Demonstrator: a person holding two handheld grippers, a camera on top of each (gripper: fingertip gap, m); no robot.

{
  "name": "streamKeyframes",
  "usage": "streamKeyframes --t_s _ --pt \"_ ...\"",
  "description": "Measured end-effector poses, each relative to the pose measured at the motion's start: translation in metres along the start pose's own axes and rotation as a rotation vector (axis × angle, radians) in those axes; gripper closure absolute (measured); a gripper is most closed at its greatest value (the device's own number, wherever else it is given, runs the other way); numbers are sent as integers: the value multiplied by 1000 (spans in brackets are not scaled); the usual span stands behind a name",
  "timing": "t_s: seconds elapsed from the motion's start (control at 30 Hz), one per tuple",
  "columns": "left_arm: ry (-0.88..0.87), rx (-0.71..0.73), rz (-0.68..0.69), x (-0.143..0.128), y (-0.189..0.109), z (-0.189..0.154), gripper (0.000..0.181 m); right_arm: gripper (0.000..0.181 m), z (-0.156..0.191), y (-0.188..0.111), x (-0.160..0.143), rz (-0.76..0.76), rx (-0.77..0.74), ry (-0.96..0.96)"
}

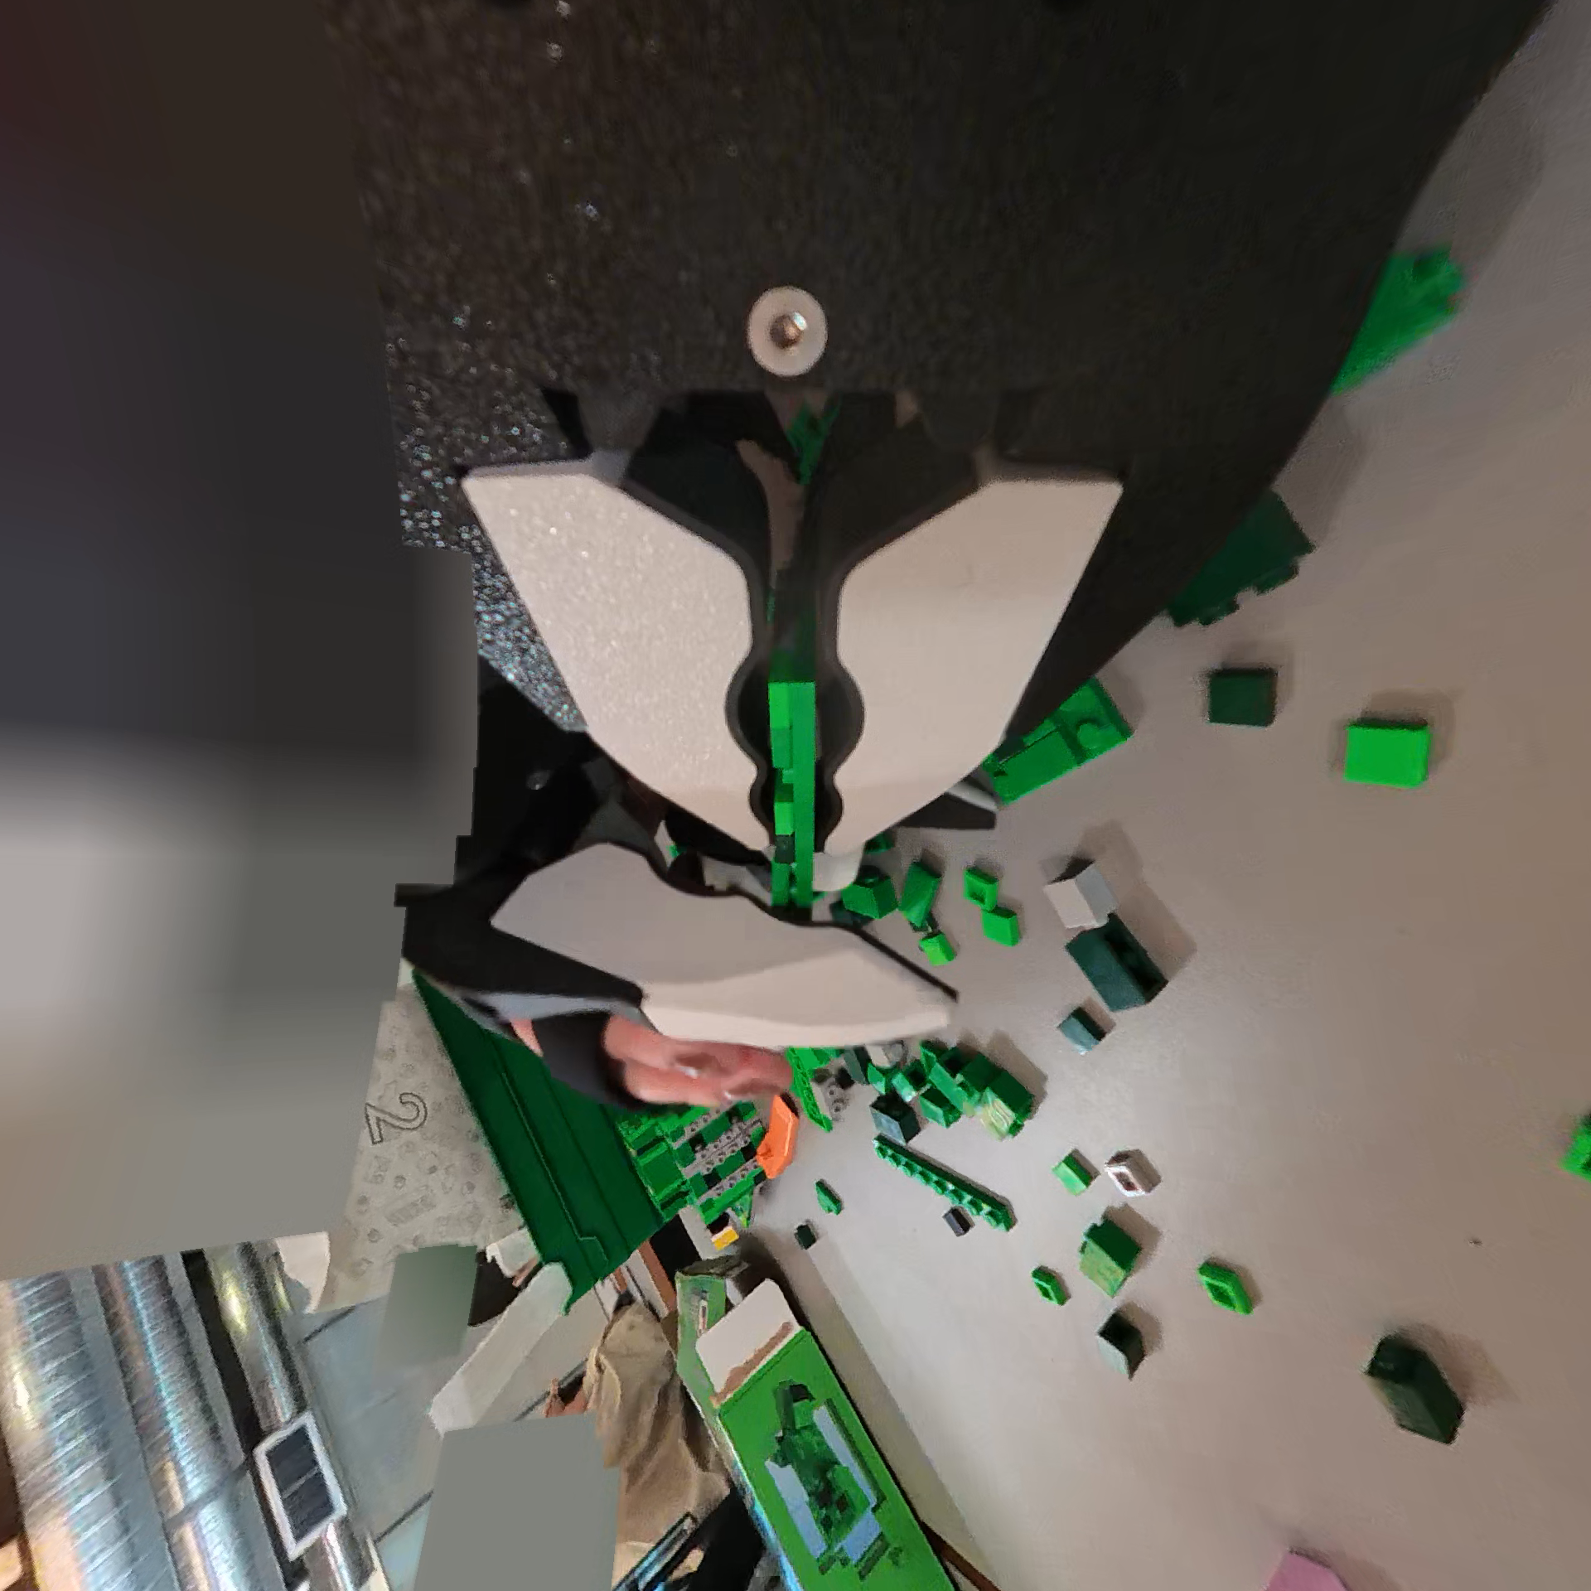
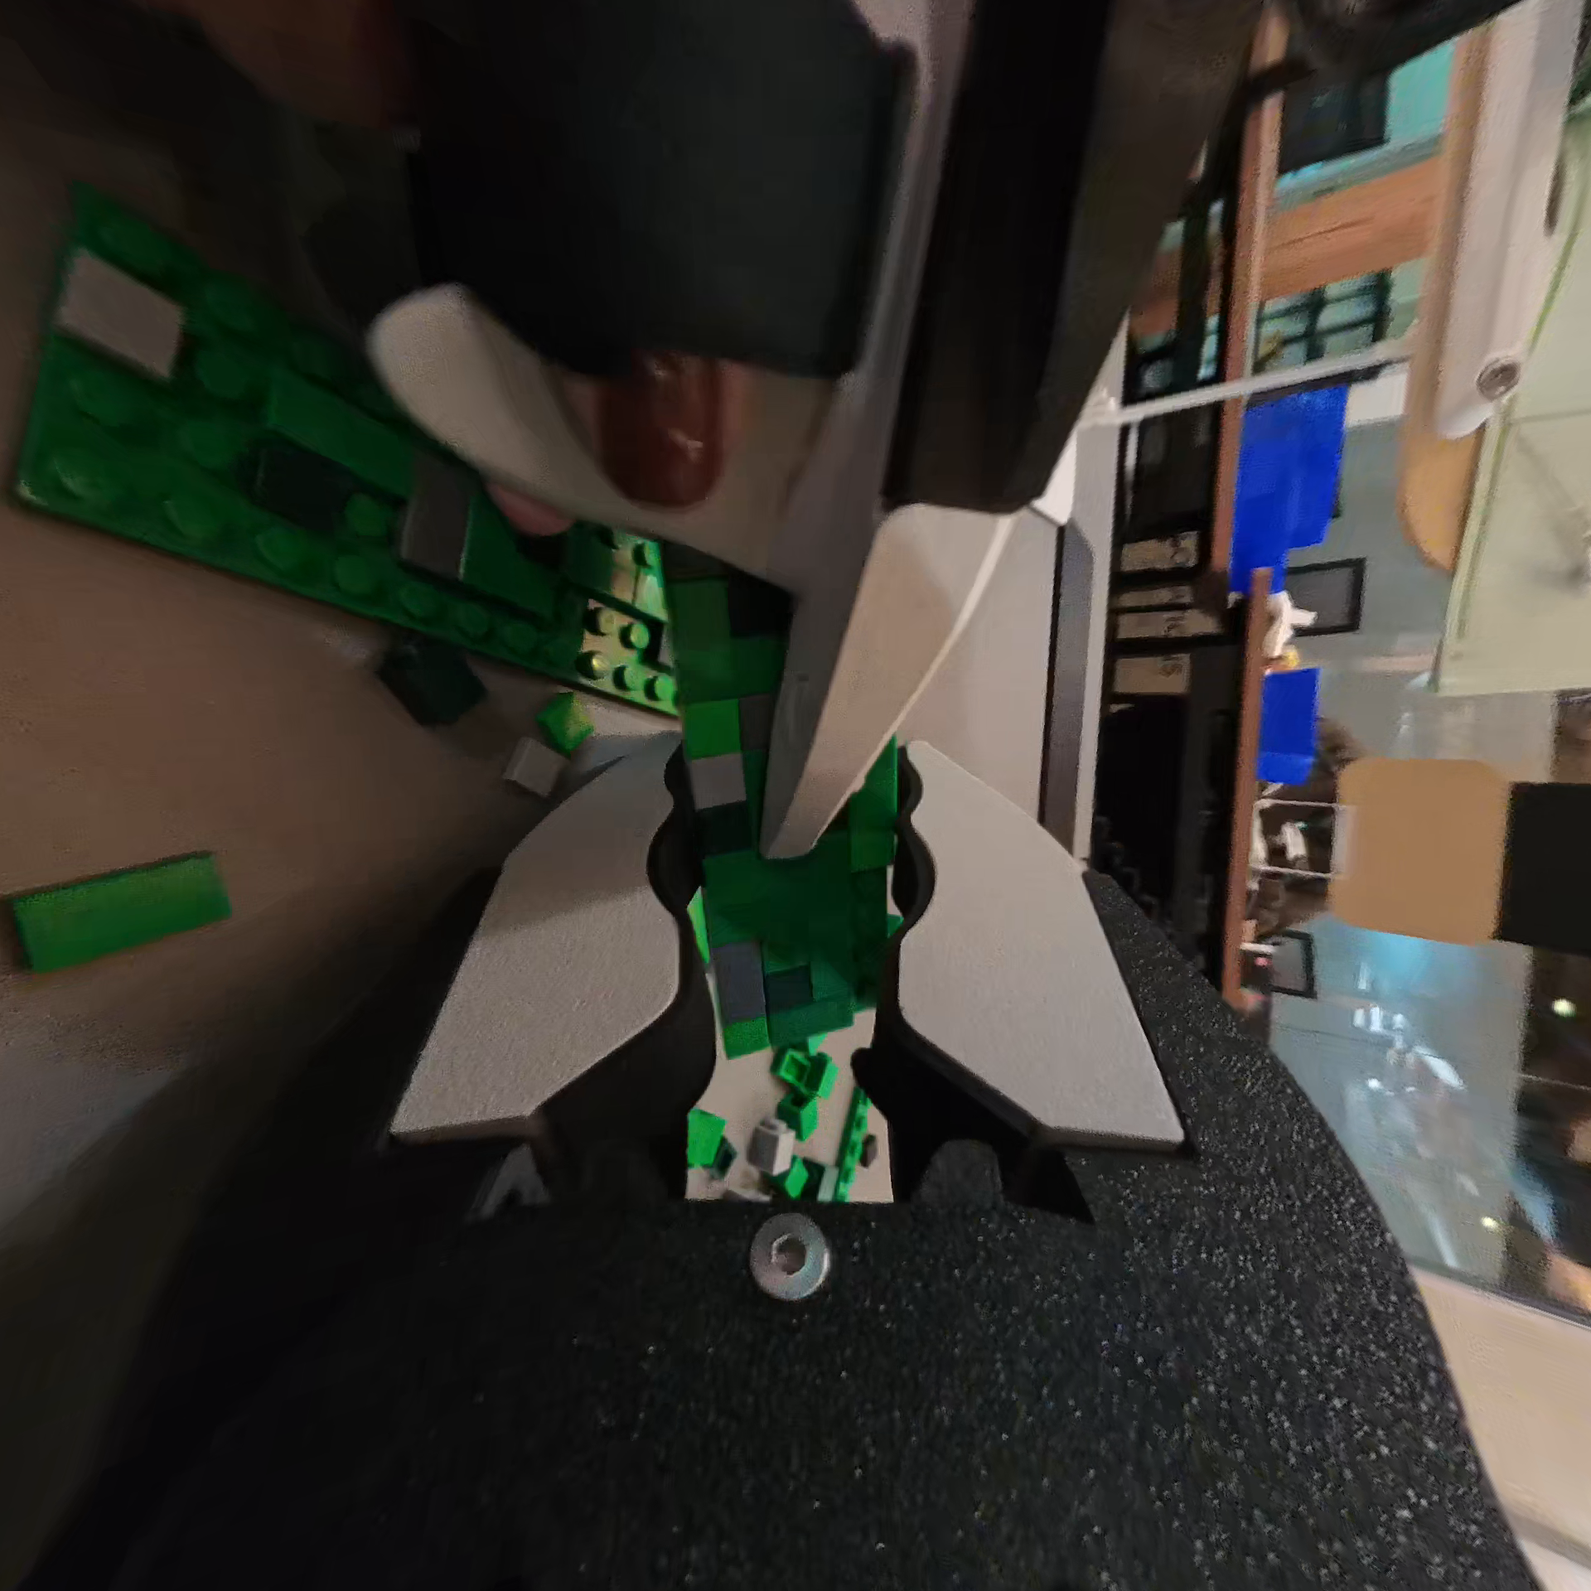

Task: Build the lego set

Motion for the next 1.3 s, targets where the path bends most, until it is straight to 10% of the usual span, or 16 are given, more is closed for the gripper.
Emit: streamKeyframes --t_s 0.47,1.3 --pt "169 -20 45 -1 0 -10 175 138 -2 -6 3 31 105 63" --pt "-46 -23 21 -1 -2 3 172 142 10 12 3 89 -273 -177"
Point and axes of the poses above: each gripper's, where its closed fingertips meet, y out along the fingers, x out of its top, z = x × y across the jaws, the point moved 9 cm from there along -y, back along the fingers, and after that the axes turned 8 degrees about y, right-handed, at the moved point
